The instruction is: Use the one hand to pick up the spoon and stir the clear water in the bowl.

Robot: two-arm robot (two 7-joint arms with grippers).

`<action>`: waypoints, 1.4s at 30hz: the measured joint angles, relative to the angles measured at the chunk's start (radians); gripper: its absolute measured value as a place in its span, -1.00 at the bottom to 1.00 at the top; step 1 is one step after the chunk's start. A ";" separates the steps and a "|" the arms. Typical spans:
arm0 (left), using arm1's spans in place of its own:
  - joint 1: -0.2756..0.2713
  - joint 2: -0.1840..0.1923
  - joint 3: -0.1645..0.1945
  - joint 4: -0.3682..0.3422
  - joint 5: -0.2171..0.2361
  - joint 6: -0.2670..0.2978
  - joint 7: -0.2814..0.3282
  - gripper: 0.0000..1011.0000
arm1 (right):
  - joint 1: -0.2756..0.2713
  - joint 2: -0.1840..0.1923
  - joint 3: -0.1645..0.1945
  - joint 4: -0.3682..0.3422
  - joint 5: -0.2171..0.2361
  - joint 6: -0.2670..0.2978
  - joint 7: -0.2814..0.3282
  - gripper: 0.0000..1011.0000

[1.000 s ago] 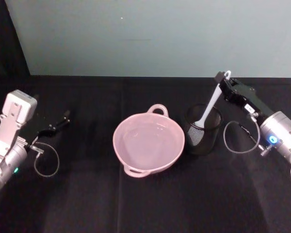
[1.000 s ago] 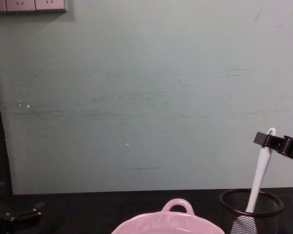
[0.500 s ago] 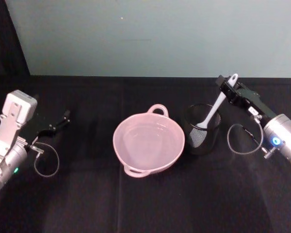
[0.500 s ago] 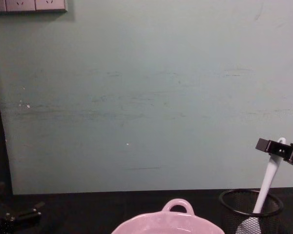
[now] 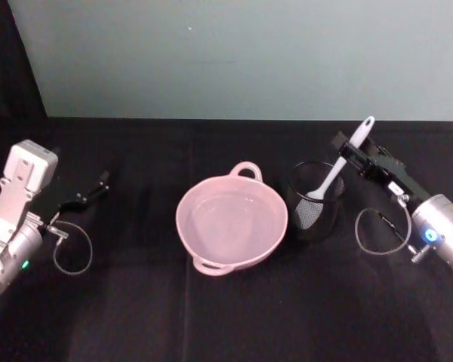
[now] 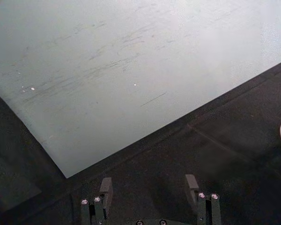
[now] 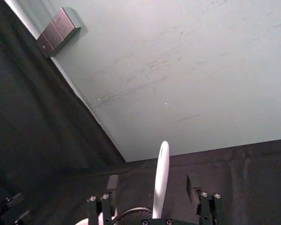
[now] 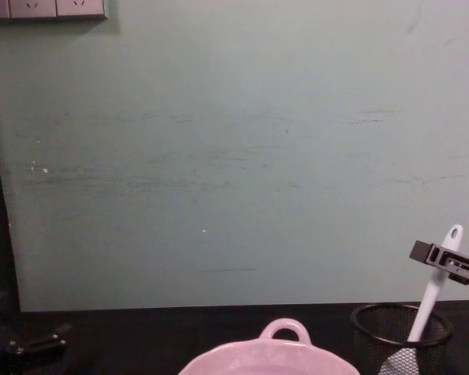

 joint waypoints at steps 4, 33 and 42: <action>0.000 0.000 0.000 0.000 0.000 0.000 0.000 1.00 | -0.037 0.010 0.011 -0.042 0.012 -0.005 -0.010 0.97; 0.000 0.000 0.000 0.000 0.000 0.000 0.000 1.00 | -0.047 0.164 -0.062 -0.138 -0.409 0.049 -0.284 0.98; 0.000 0.000 0.000 0.000 0.000 0.000 0.000 1.00 | 0.010 0.136 -0.116 -0.029 -0.571 -0.116 -0.294 0.98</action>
